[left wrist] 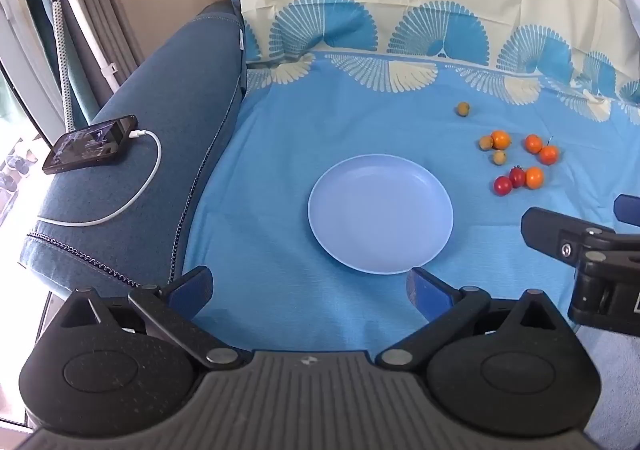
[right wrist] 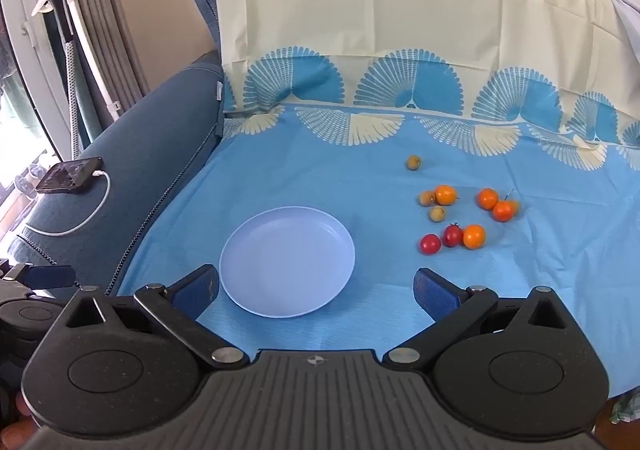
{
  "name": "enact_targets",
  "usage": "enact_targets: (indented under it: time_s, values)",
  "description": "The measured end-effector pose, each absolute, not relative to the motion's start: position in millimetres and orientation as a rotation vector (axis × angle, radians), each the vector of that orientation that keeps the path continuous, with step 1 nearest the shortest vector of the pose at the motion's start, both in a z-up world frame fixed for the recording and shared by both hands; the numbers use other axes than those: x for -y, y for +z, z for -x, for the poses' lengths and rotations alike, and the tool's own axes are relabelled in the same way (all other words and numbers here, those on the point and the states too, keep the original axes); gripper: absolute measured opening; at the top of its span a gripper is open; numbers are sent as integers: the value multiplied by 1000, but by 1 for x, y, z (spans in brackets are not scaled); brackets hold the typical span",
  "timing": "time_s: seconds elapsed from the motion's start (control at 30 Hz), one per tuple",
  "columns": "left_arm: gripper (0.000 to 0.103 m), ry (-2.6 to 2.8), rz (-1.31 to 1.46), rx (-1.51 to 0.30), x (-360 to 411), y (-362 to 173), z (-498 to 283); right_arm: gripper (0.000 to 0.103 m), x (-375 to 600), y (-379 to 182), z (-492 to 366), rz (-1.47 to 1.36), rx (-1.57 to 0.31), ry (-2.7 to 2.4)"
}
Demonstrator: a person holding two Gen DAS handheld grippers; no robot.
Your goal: Organize fruits
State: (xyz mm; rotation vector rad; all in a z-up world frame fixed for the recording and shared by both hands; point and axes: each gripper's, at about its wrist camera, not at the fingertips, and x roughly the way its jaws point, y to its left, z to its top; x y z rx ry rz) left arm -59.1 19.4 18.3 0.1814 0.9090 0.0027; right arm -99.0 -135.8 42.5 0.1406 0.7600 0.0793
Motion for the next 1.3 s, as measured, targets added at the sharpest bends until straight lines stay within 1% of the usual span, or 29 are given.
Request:
enact_targets:
  time_s: [0.17,0.53,0.67,1.0,1.3]
  values:
    - [103,0,-192,-919,-19,18,57,103,144,29,98,-152,-765,65]
    - [103,2,-196,-922,-17,17,58,103,142,35,98,-172,-771,50]
    - [103,1,-199,-923,-17,16,59,103,147,31,100,-135,-760,43]
    - [103,0,-203,-928,-15,14,59,103,148,30,99,-152,-721,48]
    - [103,1,-212,-935,-13,10,57,103,151,26,96,-175,-763,50]
